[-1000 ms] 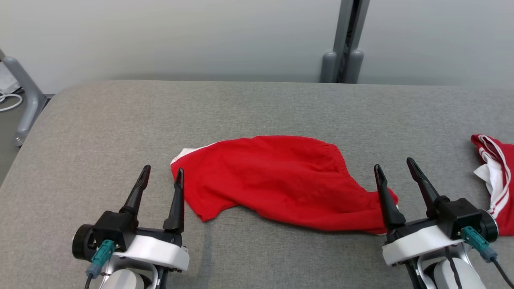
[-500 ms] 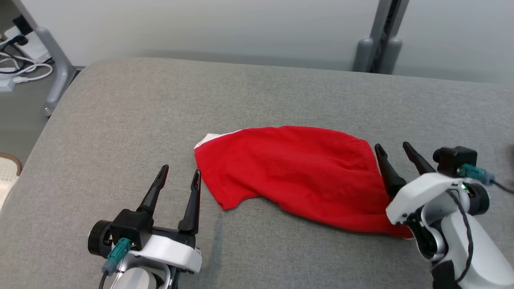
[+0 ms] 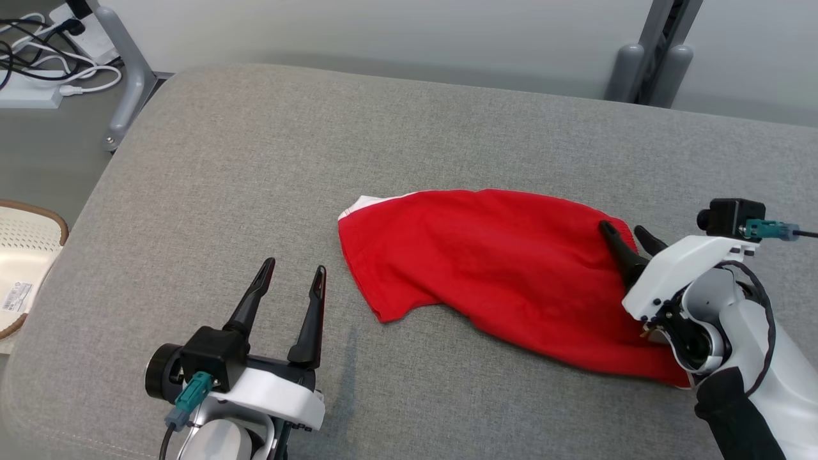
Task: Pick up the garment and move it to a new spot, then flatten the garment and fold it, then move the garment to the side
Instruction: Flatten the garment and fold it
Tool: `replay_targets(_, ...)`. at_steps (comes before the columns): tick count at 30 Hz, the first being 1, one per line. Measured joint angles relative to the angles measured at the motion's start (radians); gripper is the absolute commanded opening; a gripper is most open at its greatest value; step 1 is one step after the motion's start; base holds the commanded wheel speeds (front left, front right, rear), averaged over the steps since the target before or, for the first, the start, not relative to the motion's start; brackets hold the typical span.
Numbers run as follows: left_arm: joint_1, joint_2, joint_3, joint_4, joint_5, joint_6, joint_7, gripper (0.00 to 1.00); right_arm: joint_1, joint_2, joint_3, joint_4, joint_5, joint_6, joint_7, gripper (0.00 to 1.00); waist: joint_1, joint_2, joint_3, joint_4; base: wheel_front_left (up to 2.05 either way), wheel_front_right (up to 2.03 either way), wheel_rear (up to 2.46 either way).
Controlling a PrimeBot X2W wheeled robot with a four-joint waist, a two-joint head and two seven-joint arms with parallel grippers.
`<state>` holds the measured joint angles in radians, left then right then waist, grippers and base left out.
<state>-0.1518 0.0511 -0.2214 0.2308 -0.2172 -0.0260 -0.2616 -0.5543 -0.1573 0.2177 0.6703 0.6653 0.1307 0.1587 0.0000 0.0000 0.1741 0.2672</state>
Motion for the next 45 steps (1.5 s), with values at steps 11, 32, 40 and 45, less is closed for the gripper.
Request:
replay_targets(11, -0.002, -0.002, -0.012, 0.004, -0.004, 0.006, 0.0, 1.0, -0.061, -0.043, 0.138, -0.049, 0.05, 0.0, -0.055, 0.0, 0.0, 0.0, -0.001, 0.009, 0.0, 0.0, 0.0)
replay_targets(32, 0.038, -0.002, -0.018, 0.012, -0.021, 0.026, 0.0, 1.0, -0.266, 0.074, 0.214, -0.354, 0.202, 0.0, -0.119, 0.0, 0.0, 0.0, -0.109, -0.003, 0.0, 0.0, 0.0)
replay_targets(40, 0.066, -0.002, 0.008, 0.009, -0.021, 0.026, 0.0, 1.0, -0.292, 0.1, 0.158, -0.466, 0.211, 0.0, -0.076, 0.0, 0.0, 0.0, -0.129, 0.01, 0.0, 0.0, 0.0)
replay_targets(45, 0.078, -0.002, 0.013, 0.01, -0.021, 0.026, 0.0, 1.0, -0.317, 0.106, 0.217, -0.538, 0.273, 0.0, -0.05, 0.0, 0.0, 0.0, -0.138, -0.003, 0.0, 0.0, 0.0)
